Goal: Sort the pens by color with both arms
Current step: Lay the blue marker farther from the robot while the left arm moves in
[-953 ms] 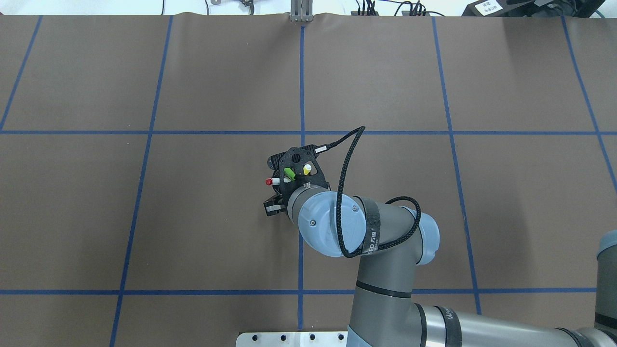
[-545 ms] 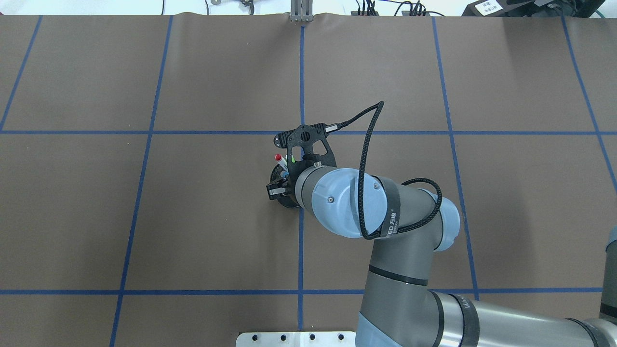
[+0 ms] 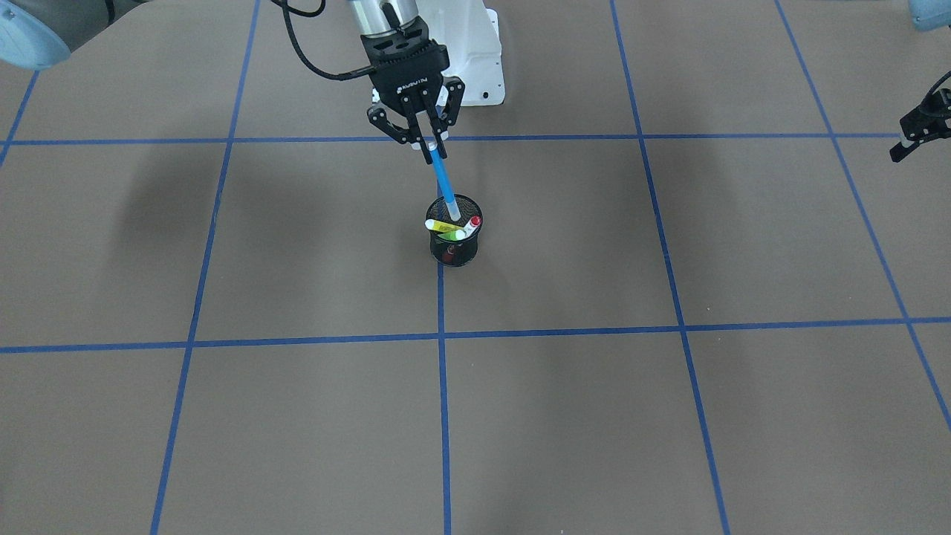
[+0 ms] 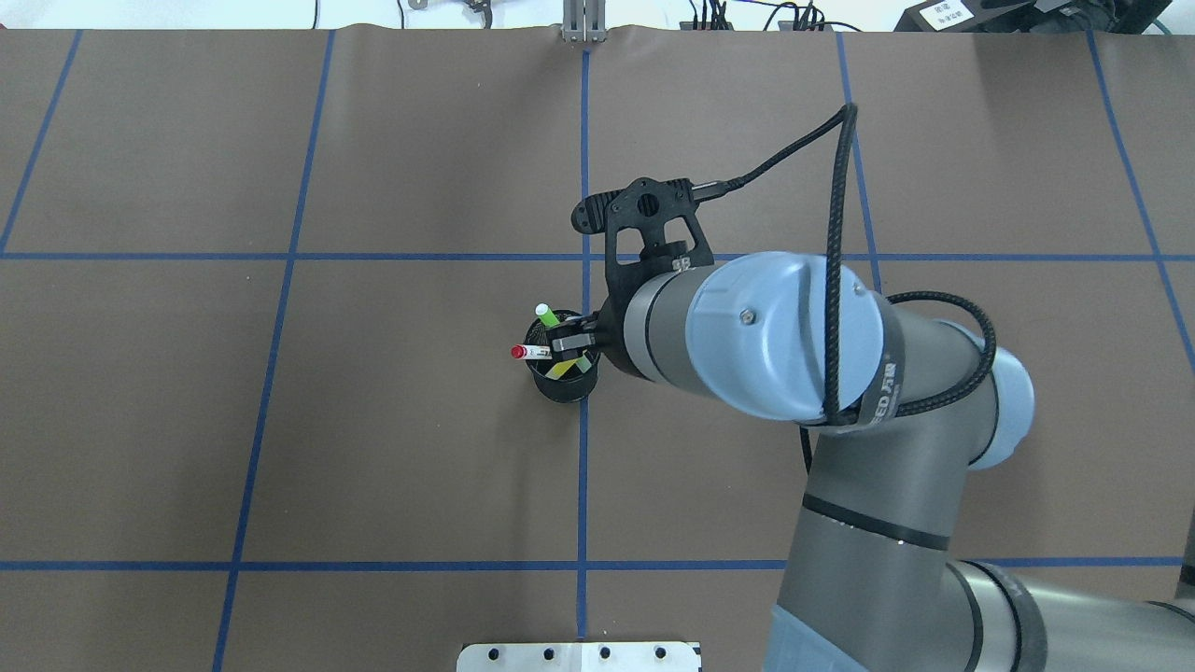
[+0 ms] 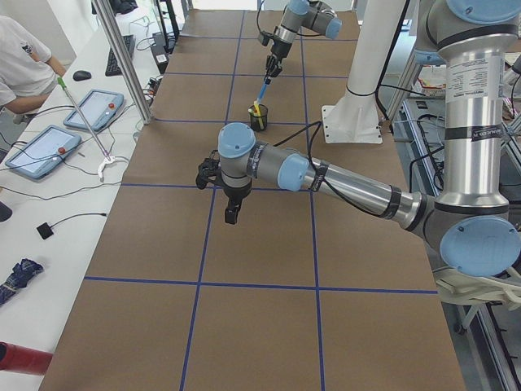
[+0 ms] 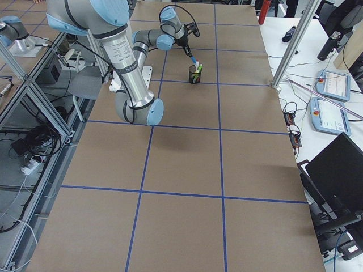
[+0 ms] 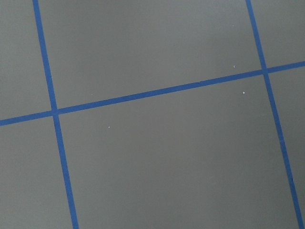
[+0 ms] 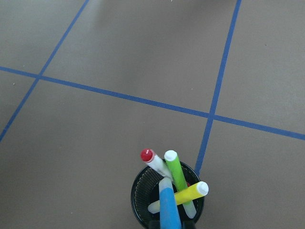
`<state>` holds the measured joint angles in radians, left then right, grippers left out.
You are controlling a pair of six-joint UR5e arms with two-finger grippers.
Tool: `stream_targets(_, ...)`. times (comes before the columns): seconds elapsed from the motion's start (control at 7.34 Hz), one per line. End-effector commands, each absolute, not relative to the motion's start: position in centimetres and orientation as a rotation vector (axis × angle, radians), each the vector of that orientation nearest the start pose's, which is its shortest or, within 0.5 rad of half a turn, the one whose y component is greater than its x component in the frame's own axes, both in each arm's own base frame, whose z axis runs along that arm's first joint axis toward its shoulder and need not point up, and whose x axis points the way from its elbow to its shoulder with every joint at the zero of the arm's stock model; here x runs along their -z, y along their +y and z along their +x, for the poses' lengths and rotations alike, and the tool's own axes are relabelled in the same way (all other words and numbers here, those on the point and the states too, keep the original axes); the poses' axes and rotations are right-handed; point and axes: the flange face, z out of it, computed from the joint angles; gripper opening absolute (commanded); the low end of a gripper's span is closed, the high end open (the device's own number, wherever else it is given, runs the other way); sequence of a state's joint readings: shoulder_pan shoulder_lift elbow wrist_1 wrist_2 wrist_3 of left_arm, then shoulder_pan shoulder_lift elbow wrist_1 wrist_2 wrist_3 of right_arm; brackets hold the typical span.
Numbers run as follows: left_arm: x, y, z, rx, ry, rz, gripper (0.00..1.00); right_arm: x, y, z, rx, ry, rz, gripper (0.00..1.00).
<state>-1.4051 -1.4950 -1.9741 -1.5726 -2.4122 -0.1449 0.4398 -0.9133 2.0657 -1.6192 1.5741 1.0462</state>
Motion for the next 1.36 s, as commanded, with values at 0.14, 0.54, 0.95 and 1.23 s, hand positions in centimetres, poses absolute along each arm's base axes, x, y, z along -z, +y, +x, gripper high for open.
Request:
stream_targets(0.14,-47.6,-47.1,1.9,-0.123,0.885,0.215,1.0,-11.8,-41.7,-40.2,-0.035,-0.909,0.529,0.0)
stream_targets(0.54,-46.9,-48.2,3.4,-0.115,0.889,0.2,1.0,-18.5,-51.1,-44.3,-0.194,-0.796,0.691,0.0)
stream_targets(0.95,-43.8,-48.9,7.9,0.005,0.933,0.131,1.0,-27.6,-59.8,-50.7,-0.291,-0.72,0.808,0.0)
stream_targets(1.23,-41.2,-50.0,10.3,0.072,0.958,0.097,1.0,-30.5,-61.4,-50.8,-0.303,-0.683,0.818,0.0)
